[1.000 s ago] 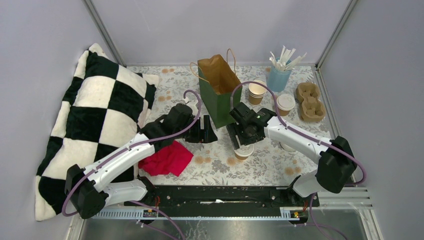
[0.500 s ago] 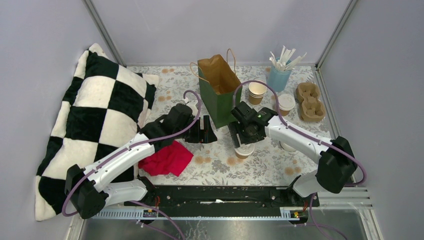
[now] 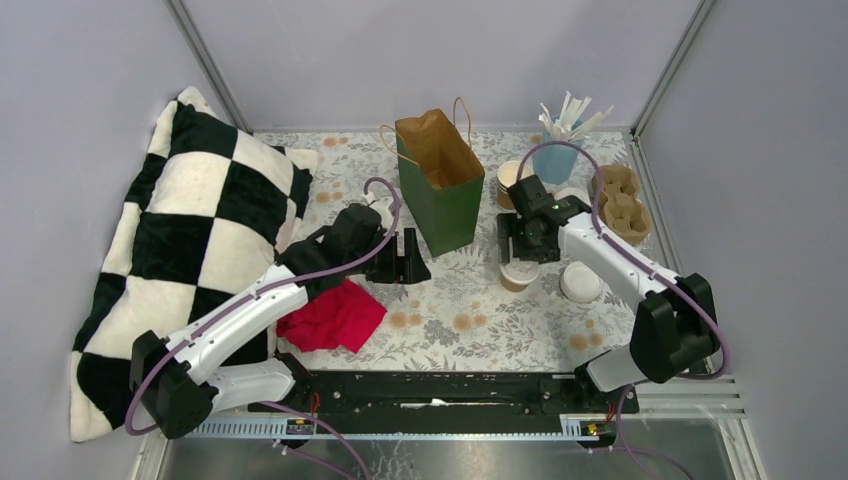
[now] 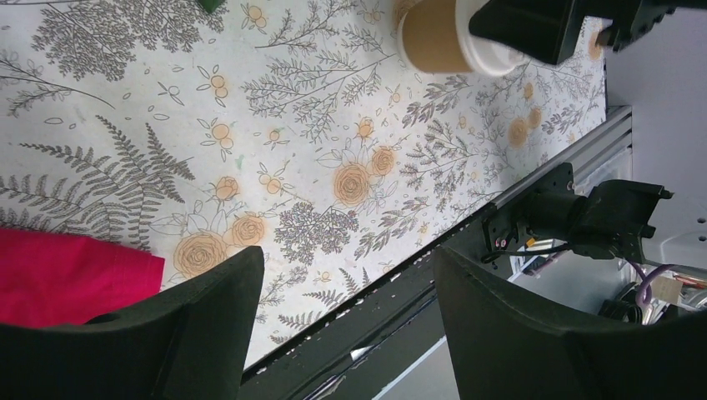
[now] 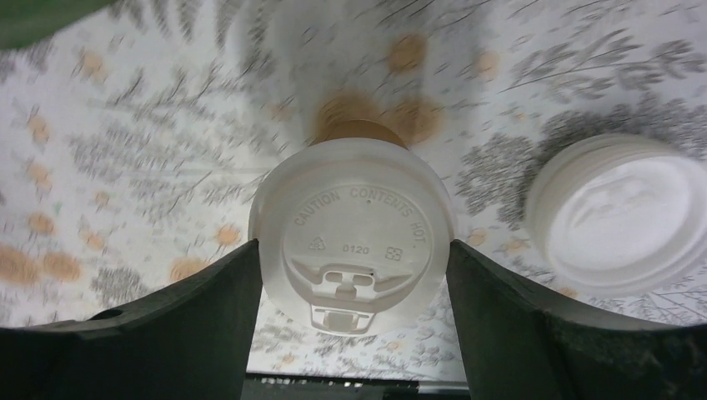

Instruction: Pack the takeout coffee

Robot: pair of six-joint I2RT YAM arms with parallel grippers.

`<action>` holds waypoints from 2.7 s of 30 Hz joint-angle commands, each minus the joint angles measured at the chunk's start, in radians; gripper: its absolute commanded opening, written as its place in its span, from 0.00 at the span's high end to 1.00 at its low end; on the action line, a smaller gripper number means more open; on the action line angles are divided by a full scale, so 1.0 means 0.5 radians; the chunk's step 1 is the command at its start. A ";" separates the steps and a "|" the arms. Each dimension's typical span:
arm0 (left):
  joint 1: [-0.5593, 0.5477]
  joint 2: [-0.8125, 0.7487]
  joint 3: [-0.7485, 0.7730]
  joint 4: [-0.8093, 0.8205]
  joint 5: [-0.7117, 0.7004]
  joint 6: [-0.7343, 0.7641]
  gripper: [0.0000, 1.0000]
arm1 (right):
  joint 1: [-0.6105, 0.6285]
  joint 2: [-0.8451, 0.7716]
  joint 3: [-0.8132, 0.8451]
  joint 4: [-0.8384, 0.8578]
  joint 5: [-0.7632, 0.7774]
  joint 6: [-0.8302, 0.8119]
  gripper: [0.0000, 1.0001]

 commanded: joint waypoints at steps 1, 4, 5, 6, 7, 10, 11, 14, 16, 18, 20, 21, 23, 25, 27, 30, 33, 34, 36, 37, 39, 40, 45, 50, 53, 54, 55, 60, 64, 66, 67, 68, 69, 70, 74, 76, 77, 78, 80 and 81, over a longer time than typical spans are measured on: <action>0.041 -0.006 0.179 -0.028 0.016 0.104 0.22 | -0.252 0.137 0.006 0.011 0.167 -0.154 0.20; 0.074 0.020 0.246 -0.077 0.017 0.167 0.22 | -0.411 0.201 0.059 0.062 0.140 -0.213 0.20; 0.085 0.032 0.272 -0.096 0.019 0.188 0.22 | -0.451 0.228 0.089 0.070 0.131 -0.229 0.20; 0.101 0.044 0.292 -0.111 0.025 0.207 0.22 | -0.486 0.258 0.120 0.080 0.127 -0.240 0.20; 0.115 0.056 0.310 -0.130 0.031 0.224 0.22 | -0.512 0.294 0.152 0.089 0.130 -0.255 0.20; 0.150 0.094 0.352 -0.160 0.056 0.272 0.22 | -0.537 0.429 0.275 0.087 0.116 -0.281 0.21; 0.164 0.107 0.363 -0.170 0.065 0.286 0.22 | -0.536 0.468 0.308 0.088 0.093 -0.285 0.21; 0.205 0.137 0.396 -0.202 0.085 0.331 0.22 | -0.537 0.564 0.374 0.107 0.083 -0.275 0.21; 0.233 0.150 0.414 -0.215 0.094 0.358 0.22 | -0.536 0.616 0.404 0.119 0.106 -0.269 0.21; 0.259 0.160 0.425 -0.216 0.114 0.371 0.22 | -0.536 0.652 0.434 0.129 0.124 -0.262 0.21; 0.282 0.168 0.433 -0.219 0.132 0.385 0.22 | -0.536 0.676 0.463 0.122 0.129 -0.257 0.21; 0.292 0.172 0.437 -0.223 0.139 0.388 0.22 | -0.536 0.678 0.475 0.117 0.127 -0.255 0.21; 0.300 0.181 0.445 -0.225 0.152 0.393 0.22 | -0.536 0.670 0.493 0.091 0.118 -0.256 0.19; 0.307 0.182 0.450 -0.226 0.158 0.395 0.22 | -0.536 0.646 0.502 0.060 0.102 -0.261 0.17; 0.312 0.178 0.459 -0.226 0.160 0.395 0.21 | -0.536 0.619 0.521 -0.001 0.085 -0.272 0.13; 0.318 0.173 0.473 -0.226 0.159 0.392 0.21 | -0.536 0.569 0.572 -0.071 0.047 -0.280 0.04; 0.322 0.160 0.486 -0.226 0.160 0.387 0.20 | -0.537 0.524 0.654 -0.143 0.029 -0.276 0.01; 0.322 0.154 0.490 -0.226 0.160 0.383 0.20 | -0.536 0.509 0.686 -0.165 0.027 -0.276 0.00; 0.325 0.144 0.493 -0.224 0.160 0.371 0.20 | -0.536 0.473 0.742 -0.200 0.004 -0.277 0.00; 0.325 0.136 0.493 -0.223 0.158 0.361 0.20 | -0.536 0.456 0.766 -0.209 -0.006 -0.275 0.00; 0.325 0.128 0.495 -0.222 0.156 0.352 0.20 | -0.537 0.430 0.801 -0.224 -0.006 -0.279 0.00; 0.327 0.125 0.497 -0.221 0.154 0.349 0.19 | -0.538 0.423 0.818 -0.231 -0.007 -0.282 0.00; 0.330 0.126 0.539 -0.227 0.156 0.349 0.19 | -0.536 0.405 0.908 -0.283 -0.018 -0.286 0.00; 0.343 0.136 0.676 -0.276 0.119 0.410 0.18 | -0.644 0.312 0.961 -0.230 -0.113 -0.283 0.00; 0.359 0.162 0.857 -0.308 0.099 0.508 0.16 | -0.838 0.287 0.983 -0.203 -0.210 -0.258 0.02; 0.363 0.184 0.928 -0.321 0.097 0.581 0.15 | -0.902 0.282 0.977 -0.185 -0.245 -0.242 0.04; 0.368 0.208 0.999 -0.341 0.093 0.642 0.14 | -0.960 0.274 0.958 -0.155 -0.253 -0.220 0.06; 0.371 0.343 1.332 -0.450 -0.042 0.961 0.08 | -1.231 0.325 0.930 -0.079 -0.267 -0.067 0.17; 0.354 0.303 1.284 -0.357 -0.113 1.094 0.04 | -1.446 0.519 0.949 -0.110 -0.340 -0.012 0.30; 0.353 0.306 1.242 -0.339 -0.156 1.137 0.04 | -1.532 0.625 0.946 -0.066 -0.403 -0.049 0.33; 0.357 0.313 1.231 -0.343 -0.156 1.147 0.04 | -1.565 0.684 0.961 -0.046 -0.452 -0.083 0.36; 0.369 0.316 1.228 -0.347 -0.147 1.152 0.04 | -1.597 0.764 1.007 -0.062 -0.507 -0.117 0.41; 0.385 0.322 1.226 -0.354 -0.142 1.144 0.04 | -1.626 0.837 1.078 -0.100 -0.553 -0.149 0.44; 0.410 0.329 1.228 -0.365 -0.149 1.132 0.04 | -1.649 0.894 1.136 -0.137 -0.545 -0.161 0.46; 0.542 0.429 1.320 -0.400 -0.198 1.095 0.04 | -1.680 1.016 1.313 -0.140 -0.483 -0.180 0.44; 0.561 0.499 1.426 -0.400 -0.175 1.098 0.04 | -1.680 1.068 1.388 -0.164 -0.515 -0.205 0.40; 0.562 0.530 1.466 -0.402 -0.168 1.106 0.04 | -1.678 1.089 1.410 -0.171 -0.520 -0.214 0.39; 0.562 0.552 1.496 -0.407 -0.172 1.120 0.04 | -1.679 1.111 1.415 -0.157 -0.545 -0.221 0.39; 0.567 0.571 1.519 -0.413 -0.205 1.136 0.04 | -1.677 1.154 1.414 -0.144 -0.607 -0.229 0.39; 0.574 0.572 1.518 -0.414 -0.211 1.140 0.04 | -1.678 1.168 1.408 -0.149 -0.610 -0.233 0.39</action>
